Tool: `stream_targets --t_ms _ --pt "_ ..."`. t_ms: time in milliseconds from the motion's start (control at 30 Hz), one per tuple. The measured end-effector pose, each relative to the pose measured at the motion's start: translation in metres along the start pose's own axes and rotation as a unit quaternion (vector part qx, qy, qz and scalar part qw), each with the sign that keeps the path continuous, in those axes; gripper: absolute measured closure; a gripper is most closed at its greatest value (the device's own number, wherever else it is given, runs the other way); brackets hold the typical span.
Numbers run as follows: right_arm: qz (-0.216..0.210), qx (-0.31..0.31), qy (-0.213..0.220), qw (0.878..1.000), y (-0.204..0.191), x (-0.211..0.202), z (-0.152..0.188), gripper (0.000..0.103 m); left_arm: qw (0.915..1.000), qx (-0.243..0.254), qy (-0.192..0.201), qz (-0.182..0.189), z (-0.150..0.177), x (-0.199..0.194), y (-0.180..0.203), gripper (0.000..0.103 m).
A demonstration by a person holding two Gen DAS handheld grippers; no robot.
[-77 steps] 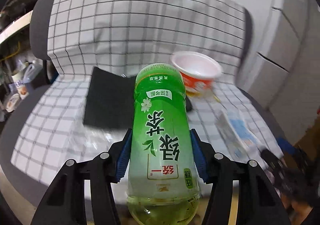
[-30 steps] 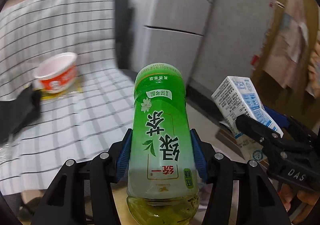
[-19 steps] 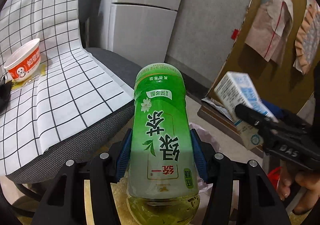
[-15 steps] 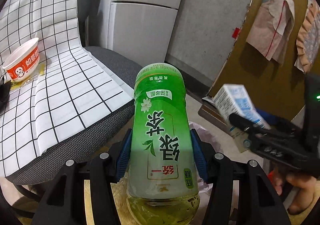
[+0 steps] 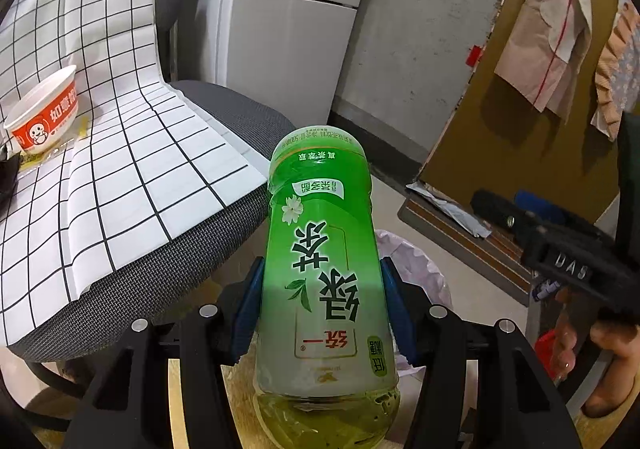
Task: Collect trash
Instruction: 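Open both grippers to drop the carton and bottle into the bin, then move both grippers back to the chair toward the black cloth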
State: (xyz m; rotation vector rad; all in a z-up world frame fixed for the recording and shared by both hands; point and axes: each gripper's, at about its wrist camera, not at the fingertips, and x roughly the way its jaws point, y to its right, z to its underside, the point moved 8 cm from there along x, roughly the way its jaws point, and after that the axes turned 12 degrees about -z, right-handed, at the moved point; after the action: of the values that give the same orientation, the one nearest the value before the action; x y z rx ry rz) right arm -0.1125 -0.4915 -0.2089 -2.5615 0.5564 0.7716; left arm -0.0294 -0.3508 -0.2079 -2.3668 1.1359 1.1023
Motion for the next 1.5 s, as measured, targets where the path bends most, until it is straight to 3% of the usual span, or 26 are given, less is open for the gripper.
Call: stream_targets --t_ms 167,500,533,600,700,867,1133,1333,1500 --pt "0.0 0.004 0.02 1.0 -0.001 -0.01 -0.01 0.017 0.9996 0.024 -0.007 0.016 0.005 0.001 0.018 0.047" --pt "0.022 0.034 0.069 0.997 0.035 -0.044 -0.028 0.017 0.9963 0.07 0.01 0.048 -0.029 0.014 0.073 0.045" --pt "0.025 0.038 0.071 0.996 0.04 -0.046 -0.029 0.017 0.996 0.072 0.009 0.051 -0.032 0.019 0.08 0.044" --pt "0.031 0.047 0.071 0.996 0.049 -0.047 -0.027 0.017 0.9959 0.072 0.003 0.054 -0.036 0.025 0.086 0.028" --pt "0.03 0.056 0.062 0.996 0.056 -0.043 -0.022 0.017 0.9965 0.064 -0.003 0.055 -0.033 0.028 0.083 0.028" --pt "0.013 0.051 0.038 0.998 0.044 -0.026 -0.013 0.017 0.9988 0.041 0.002 0.028 -0.028 0.018 0.05 0.028" --pt "-0.02 0.01 0.015 1.0 -0.007 -0.008 -0.01 0.017 0.9978 -0.014 0.01 -0.064 -0.011 -0.007 -0.037 0.028" --pt "-0.043 -0.017 -0.025 0.999 -0.047 0.012 0.002 0.017 0.9908 -0.072 -0.002 -0.114 0.015 -0.027 -0.107 0.028" --pt "-0.08 -0.061 -0.046 0.994 -0.097 0.024 0.003 0.017 0.9797 -0.125 0.002 -0.156 0.029 -0.051 -0.167 0.028"
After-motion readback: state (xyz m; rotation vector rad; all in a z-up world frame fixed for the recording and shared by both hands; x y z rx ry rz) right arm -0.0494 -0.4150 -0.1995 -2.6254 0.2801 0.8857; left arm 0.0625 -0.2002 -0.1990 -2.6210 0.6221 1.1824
